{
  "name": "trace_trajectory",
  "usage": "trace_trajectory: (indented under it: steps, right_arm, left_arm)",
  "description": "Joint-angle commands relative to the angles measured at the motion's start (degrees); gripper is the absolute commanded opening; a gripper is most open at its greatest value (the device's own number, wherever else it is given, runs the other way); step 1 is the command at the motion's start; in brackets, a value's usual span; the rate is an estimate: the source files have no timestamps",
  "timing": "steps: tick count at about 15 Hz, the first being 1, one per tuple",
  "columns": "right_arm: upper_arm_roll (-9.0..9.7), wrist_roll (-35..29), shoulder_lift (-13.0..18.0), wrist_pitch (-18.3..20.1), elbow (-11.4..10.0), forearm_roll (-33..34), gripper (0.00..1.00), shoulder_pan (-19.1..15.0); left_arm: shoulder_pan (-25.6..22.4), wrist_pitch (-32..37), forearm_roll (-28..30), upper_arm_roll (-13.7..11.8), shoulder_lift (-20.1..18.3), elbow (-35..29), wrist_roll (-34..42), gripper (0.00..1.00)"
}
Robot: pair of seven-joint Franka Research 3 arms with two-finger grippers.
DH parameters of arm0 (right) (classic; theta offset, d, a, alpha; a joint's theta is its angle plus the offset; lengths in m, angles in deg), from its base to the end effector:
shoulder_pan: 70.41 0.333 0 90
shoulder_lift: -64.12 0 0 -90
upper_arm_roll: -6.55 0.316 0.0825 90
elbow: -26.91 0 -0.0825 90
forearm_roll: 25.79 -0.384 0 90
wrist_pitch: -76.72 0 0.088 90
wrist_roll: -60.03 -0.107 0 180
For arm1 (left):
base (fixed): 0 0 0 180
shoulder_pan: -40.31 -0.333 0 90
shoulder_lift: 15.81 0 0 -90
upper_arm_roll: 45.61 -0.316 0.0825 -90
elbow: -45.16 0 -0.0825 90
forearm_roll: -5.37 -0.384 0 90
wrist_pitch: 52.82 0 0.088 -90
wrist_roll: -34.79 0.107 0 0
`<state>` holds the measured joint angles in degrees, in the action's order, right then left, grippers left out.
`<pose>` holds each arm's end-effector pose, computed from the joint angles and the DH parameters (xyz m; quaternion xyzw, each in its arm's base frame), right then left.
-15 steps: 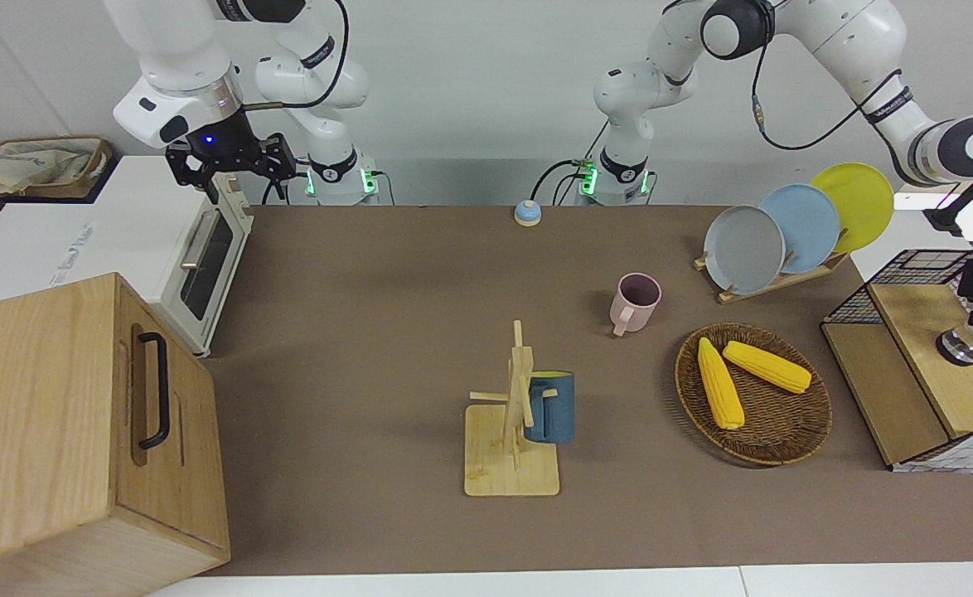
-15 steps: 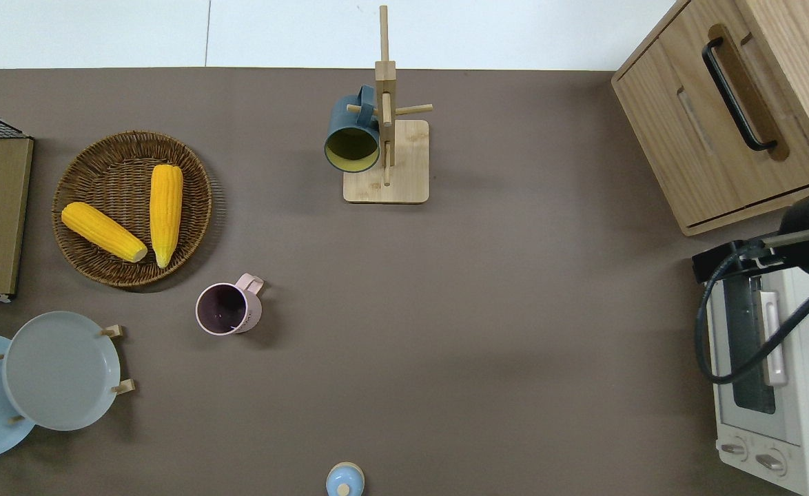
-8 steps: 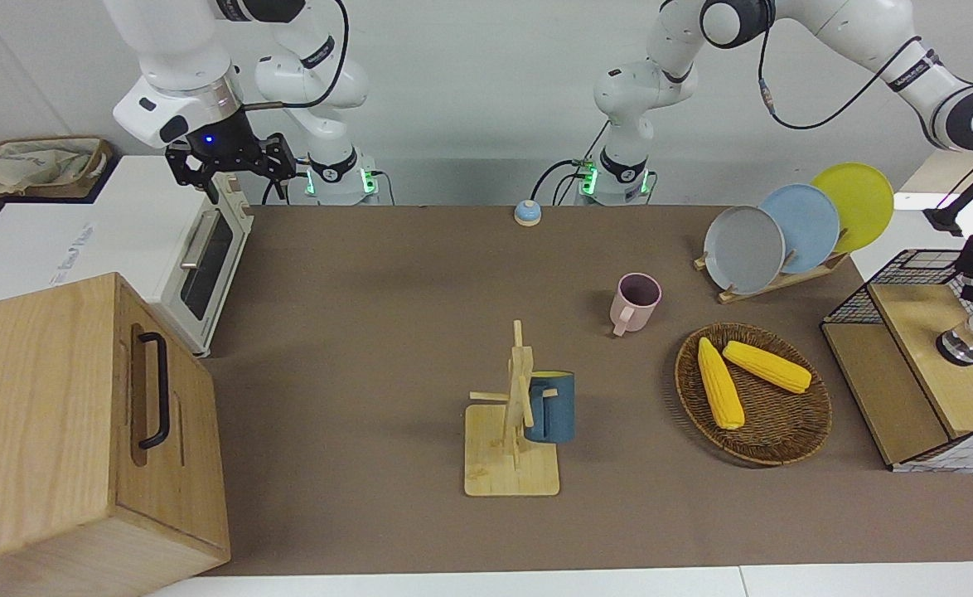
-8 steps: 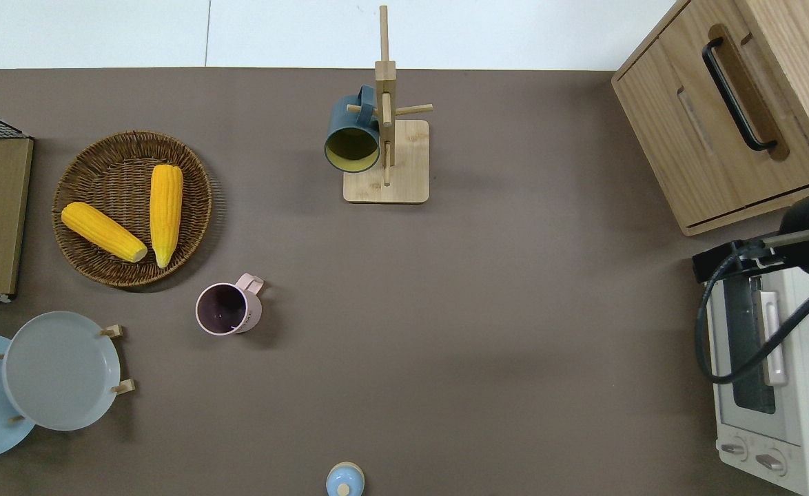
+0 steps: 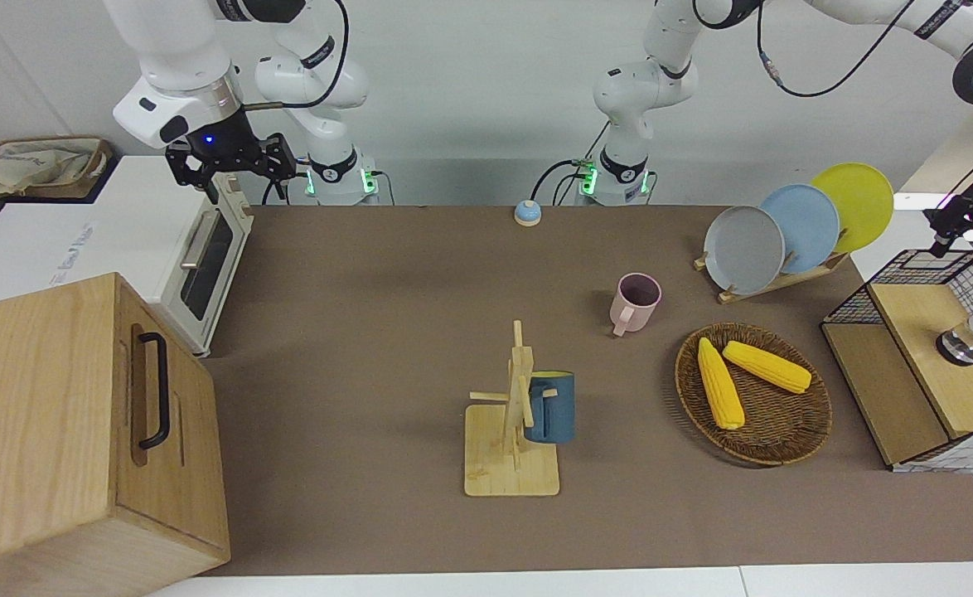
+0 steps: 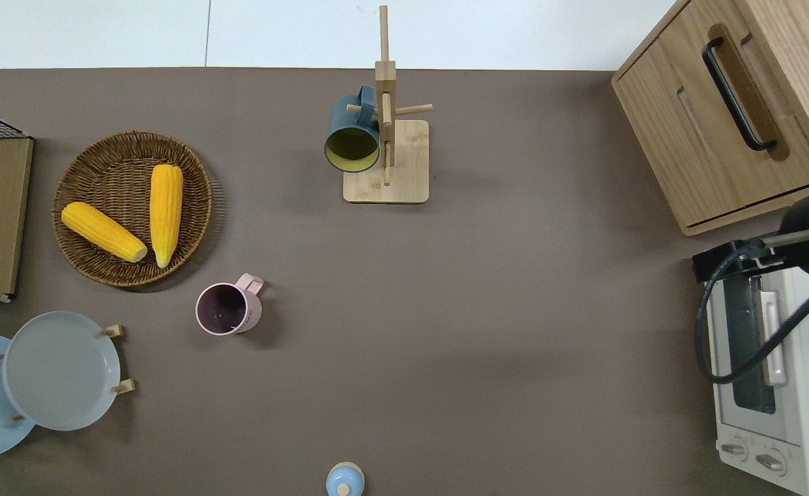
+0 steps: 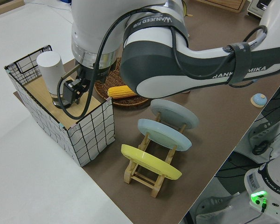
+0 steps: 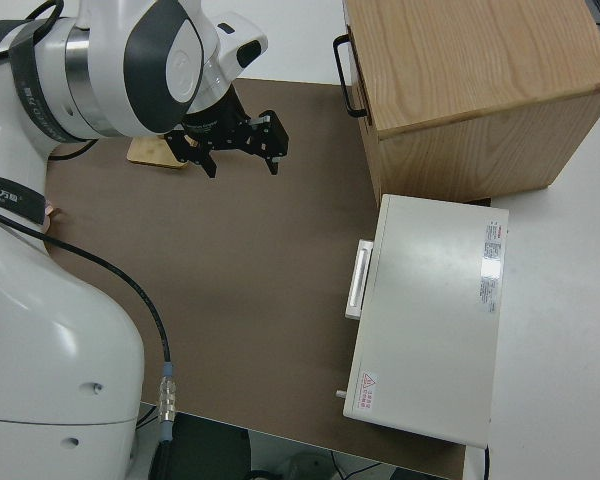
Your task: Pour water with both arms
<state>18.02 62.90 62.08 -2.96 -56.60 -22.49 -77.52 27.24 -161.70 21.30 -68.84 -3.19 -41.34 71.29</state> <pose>0.5456 0.0323 0.6430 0.9966 0.0594 -0.0505 0.0257 0.5451 0.3436 0.5648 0.9910 0.0222 0.1303 0.0188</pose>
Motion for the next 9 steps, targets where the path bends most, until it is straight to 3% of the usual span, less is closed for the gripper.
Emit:
trace_trajectory:
  steps: [1, 9]
  right_arm:
    - [0.04, 0.7, 0.4, 0.1, 0.1, -1.0, 0.987, -0.3]
    - [0.04, 0.7, 0.4, 0.1, 0.1, -1.0, 0.985, -0.4]
  left_arm:
    - [3.9, 5.1, -4.6, 0.2, -4.3, -0.2, -6.5, 1.00]
    - [11.2, 13.8, -10.2, 2.7, -10.9, -1.5, -14.1, 1.00]
